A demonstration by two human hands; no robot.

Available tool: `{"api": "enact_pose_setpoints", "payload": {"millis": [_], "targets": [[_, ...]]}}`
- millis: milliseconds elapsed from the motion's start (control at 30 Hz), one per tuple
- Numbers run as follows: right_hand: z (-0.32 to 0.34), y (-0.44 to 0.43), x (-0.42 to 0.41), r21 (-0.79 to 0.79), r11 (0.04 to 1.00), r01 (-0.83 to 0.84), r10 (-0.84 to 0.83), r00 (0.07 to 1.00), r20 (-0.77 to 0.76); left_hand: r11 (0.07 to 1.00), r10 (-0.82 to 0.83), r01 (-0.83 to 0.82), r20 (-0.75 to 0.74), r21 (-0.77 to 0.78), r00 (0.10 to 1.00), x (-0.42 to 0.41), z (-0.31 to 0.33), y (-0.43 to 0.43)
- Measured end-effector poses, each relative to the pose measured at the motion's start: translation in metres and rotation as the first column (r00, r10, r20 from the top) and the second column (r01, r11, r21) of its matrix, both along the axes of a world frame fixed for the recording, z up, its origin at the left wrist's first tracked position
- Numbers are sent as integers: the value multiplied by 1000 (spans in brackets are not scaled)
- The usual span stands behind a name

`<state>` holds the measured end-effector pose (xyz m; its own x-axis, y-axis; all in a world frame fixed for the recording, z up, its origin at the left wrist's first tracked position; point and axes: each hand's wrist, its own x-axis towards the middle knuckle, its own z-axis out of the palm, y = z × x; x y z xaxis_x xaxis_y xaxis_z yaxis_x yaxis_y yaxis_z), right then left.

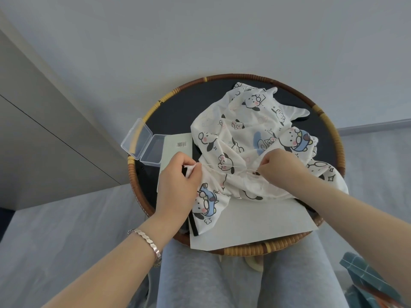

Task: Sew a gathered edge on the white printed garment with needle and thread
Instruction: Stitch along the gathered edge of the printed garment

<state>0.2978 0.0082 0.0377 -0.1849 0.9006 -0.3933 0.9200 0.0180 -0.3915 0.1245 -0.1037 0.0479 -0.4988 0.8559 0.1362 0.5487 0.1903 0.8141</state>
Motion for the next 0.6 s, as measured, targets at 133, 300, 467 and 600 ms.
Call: {"api": "enact_pose_setpoints", "payload": {"millis": [133,300,467,600], "targets": [[-5,1,-2,-11,999,37,-37,999,30,1000,21,-20,51,-12,998,2,1,0],[4,-9,-11,100,994,34,-20,991,-129,994,40,-13,249,-111,968,3,6,4],[22,-39,-19,69,997,-37,65,885,-461,987,75,-5,437,-161,896,-1,5,1],[29,-58,-28,79,989,-128,150,837,-526,989,29,38,431,-146,902,-5,3,-2]]}}
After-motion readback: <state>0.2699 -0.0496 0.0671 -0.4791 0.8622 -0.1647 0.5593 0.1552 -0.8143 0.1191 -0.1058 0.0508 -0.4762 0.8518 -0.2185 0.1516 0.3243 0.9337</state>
